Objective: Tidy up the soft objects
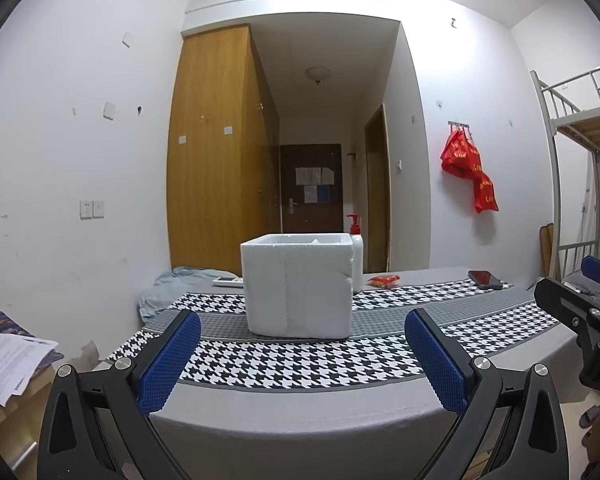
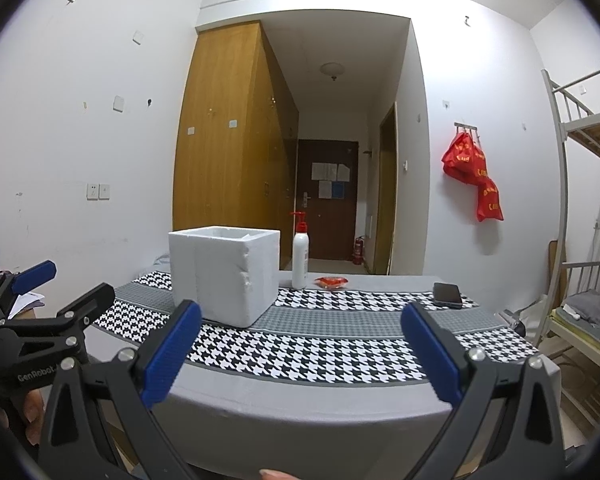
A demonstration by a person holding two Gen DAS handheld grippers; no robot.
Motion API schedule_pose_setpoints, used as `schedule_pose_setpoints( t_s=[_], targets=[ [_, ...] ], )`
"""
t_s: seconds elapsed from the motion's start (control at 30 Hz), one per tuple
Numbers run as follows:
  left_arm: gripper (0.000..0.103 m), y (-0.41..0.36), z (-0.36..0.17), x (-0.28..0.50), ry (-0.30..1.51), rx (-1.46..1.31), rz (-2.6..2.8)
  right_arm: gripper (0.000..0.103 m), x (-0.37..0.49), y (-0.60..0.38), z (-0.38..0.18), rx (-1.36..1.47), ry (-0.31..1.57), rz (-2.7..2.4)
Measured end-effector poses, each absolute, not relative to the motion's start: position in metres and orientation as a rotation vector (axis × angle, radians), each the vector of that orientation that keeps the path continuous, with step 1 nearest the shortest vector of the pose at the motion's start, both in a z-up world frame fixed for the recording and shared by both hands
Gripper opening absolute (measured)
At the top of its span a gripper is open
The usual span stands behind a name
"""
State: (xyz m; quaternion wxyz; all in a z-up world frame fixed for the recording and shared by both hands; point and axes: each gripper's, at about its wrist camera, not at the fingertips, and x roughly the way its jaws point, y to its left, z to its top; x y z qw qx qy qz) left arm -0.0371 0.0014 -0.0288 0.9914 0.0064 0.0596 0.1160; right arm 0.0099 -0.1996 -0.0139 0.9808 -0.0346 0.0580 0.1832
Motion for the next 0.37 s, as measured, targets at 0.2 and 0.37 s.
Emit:
schedule_pose_setpoints(
  t_s=[0.2,0.37],
  targets=[
    [0.102,0.0017,-0.0284,-0.0385,0.121,0.015,0.23,0.101,0.0097,-0.2001,-0.0143,-0.071,0.119,0.368],
    [0.102,0.0018,-0.028,-0.039,0.12,0.013,0.23,0.101,0.0096,-0.2,-0.0146,-0.076,0.12,0.368]
  ],
)
